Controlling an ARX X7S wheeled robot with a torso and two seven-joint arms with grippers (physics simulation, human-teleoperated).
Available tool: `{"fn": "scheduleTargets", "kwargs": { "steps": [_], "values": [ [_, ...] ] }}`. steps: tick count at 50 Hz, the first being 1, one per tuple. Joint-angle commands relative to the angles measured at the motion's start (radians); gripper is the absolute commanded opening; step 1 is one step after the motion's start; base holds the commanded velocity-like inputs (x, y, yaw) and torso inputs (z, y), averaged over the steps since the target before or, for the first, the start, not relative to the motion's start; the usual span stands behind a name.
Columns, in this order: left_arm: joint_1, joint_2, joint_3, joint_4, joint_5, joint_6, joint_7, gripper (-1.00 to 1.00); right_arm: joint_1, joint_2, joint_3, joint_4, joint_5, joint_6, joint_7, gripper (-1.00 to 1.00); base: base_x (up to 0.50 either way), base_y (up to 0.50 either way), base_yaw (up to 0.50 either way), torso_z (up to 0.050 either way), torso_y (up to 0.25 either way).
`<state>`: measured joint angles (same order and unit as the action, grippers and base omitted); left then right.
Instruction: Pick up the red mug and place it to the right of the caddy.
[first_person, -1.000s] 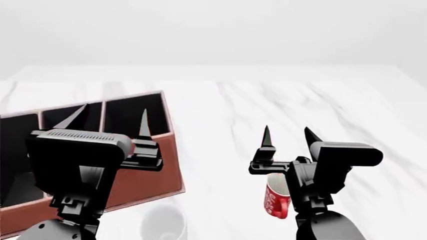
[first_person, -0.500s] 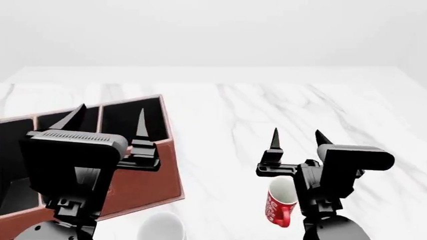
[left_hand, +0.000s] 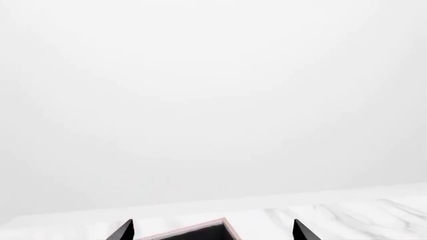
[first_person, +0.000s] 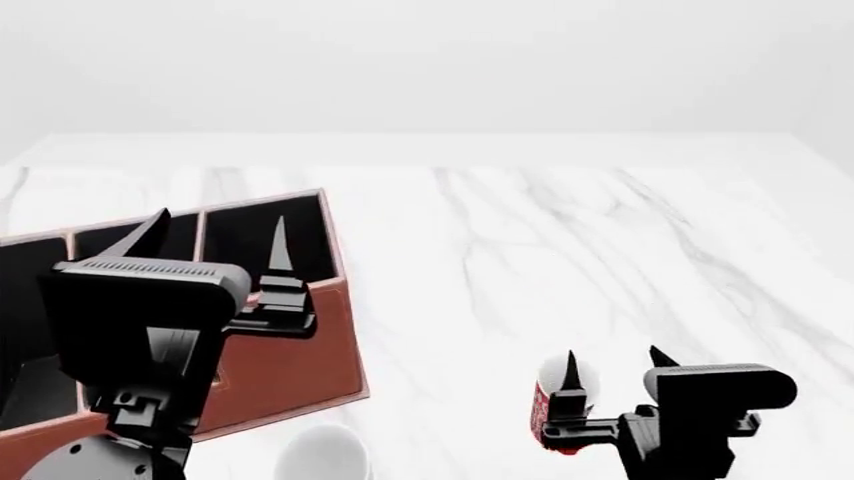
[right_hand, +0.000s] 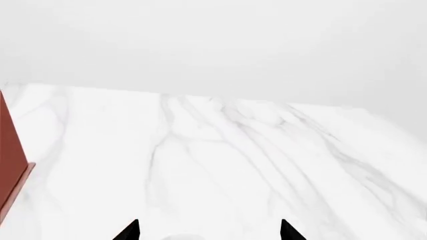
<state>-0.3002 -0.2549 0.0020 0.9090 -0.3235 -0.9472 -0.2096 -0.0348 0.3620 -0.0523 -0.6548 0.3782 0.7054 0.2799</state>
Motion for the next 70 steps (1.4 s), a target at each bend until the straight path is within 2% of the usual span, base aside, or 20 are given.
{"fn": "scheduleTargets", "kwargs": {
  "steps": [1, 24, 43, 50, 70],
  "values": [
    [-0.004, -0.003, -0.002, -0.016, -0.007, 0.005, -0.003, 1.0, -0.053, 0.023, -0.016, 0.025, 0.0, 0.01, -0.012, 1.0, 0.0, 0.0, 0.0, 0.0, 0.0],
    [-0.006, -0.009, 0.003, -0.034, -0.016, 0.011, -0.016, 1.0, -0.101, 0.042, -0.058, 0.085, -0.01, 0.001, -0.031, 1.0, 0.0, 0.0, 0.0, 0.0, 0.0],
    [-0.008, -0.016, 0.007, -0.037, -0.026, 0.013, -0.025, 1.0, -0.095, 0.042, -0.081, 0.123, -0.015, -0.003, -0.035, 1.0, 0.0, 0.0, 0.0, 0.0, 0.0],
    [-0.009, -0.018, 0.008, -0.04, -0.029, 0.016, -0.028, 1.0, -0.068, 0.04, -0.097, 0.165, 0.011, 0.074, -0.041, 1.0, 0.0, 0.0, 0.0, 0.0, 0.0],
    [-0.009, -0.026, 0.013, -0.046, -0.037, 0.022, -0.036, 1.0, -0.059, 0.04, -0.115, 0.193, 0.008, 0.052, -0.05, 1.0, 0.0, 0.0, 0.0, 0.0, 0.0]
  ]
}}
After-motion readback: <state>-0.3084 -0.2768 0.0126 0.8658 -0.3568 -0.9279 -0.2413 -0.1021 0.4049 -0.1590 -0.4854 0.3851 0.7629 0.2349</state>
